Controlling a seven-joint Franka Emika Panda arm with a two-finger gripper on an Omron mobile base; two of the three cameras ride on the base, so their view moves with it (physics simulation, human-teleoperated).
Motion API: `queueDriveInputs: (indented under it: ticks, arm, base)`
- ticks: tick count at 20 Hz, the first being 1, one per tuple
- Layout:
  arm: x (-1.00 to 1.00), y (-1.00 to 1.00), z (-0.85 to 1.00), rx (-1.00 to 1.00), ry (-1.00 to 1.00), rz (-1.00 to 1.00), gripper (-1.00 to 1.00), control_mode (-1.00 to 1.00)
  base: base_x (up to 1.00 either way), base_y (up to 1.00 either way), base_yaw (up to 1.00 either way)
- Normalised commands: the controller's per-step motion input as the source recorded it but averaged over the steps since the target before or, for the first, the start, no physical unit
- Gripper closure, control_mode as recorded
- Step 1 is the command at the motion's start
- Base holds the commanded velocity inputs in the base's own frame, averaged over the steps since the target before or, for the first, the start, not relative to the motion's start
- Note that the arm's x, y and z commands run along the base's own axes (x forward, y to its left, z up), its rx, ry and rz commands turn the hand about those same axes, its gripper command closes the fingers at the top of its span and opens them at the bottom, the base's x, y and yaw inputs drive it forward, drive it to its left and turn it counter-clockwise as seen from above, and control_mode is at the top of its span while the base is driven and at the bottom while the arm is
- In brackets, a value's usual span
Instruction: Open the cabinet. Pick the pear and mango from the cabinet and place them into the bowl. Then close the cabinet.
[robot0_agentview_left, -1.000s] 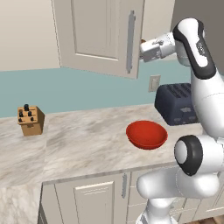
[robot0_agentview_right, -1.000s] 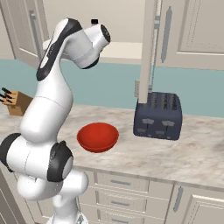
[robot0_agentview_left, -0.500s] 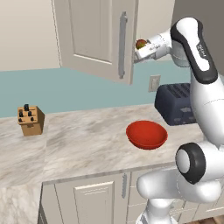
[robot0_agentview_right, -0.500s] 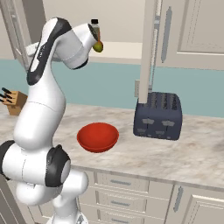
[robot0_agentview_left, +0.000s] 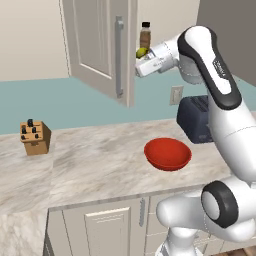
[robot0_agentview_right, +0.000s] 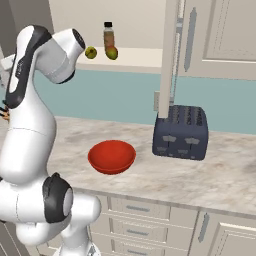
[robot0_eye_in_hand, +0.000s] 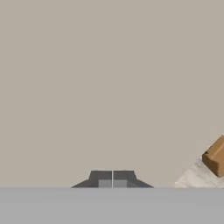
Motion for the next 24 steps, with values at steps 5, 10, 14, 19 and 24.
queueDriveInputs:
  ticks: [5,10,14,19,24]
  arm:
    - [-0.02,0.62,0.00,0.00,-0.03,0.07,1.00,-1.00]
    - [-0.06,0.59,0.00,0.00,-0.02,0.06,1.00,-1.00]
    - [-0.05,0.53,0.00,0.00,0.00,0.04,1.00,-1.00]
    - [-0.07,0.40,0.00,0.00,-0.08,0.00,1.00,-1.00]
    - [0.01,0.08,0.00,0.00,-0.01,0.00,1.00,-1.00]
  base:
    - [0.00,0.00,0.00]
    - [0.00,0.00,0.00]
    - [0.00,0.00,0.00]
    - [0.00,0.00,0.00]
    - [0.00,0.00,0.00]
